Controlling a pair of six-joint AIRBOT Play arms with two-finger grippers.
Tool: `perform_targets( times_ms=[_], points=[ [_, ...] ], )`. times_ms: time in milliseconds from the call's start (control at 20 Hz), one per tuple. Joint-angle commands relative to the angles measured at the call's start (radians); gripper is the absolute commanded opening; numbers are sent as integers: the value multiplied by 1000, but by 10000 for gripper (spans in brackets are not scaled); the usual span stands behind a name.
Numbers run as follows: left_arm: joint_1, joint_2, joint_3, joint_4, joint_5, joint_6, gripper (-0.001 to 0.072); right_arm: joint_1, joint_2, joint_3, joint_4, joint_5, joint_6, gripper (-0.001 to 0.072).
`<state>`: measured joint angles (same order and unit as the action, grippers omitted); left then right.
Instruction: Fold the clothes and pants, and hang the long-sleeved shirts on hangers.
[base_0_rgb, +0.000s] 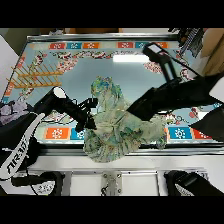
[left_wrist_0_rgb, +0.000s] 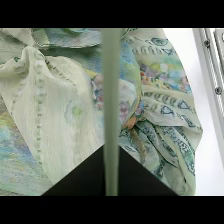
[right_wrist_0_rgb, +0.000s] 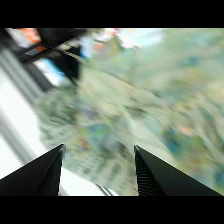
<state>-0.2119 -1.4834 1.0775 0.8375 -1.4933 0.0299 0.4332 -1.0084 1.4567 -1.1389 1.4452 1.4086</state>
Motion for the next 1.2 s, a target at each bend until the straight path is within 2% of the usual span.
perform_targets(
  times_ms=[0,200,300,700,750,800,850,1150],
  points=[
    [0,0,0,0,1,0,11,-58,47,-57,-144,47,33,486],
    [0,0,0,0,0,0,10,-10,-29,-63,-125,48,27,480],
    [0,0,0,0,0,0,10,27,-81,-63,-125,48,13,364],
    [0,0,0,0,-6,0,11,54,-162,-63,-125,22,2,365],
    [0,0,0,0,-7,0,11,54,-161,-63,-126,22,2,316],
    [0,0,0,0,-8,0,10,54,-161,-63,-126,22,2,173],
    [0,0,0,0,-8,0,10,54,-161,-63,-125,22,2,112],
    [0,0,0,0,-17,0,11,54,-145,-62,-125,22,2,104]
  ],
)
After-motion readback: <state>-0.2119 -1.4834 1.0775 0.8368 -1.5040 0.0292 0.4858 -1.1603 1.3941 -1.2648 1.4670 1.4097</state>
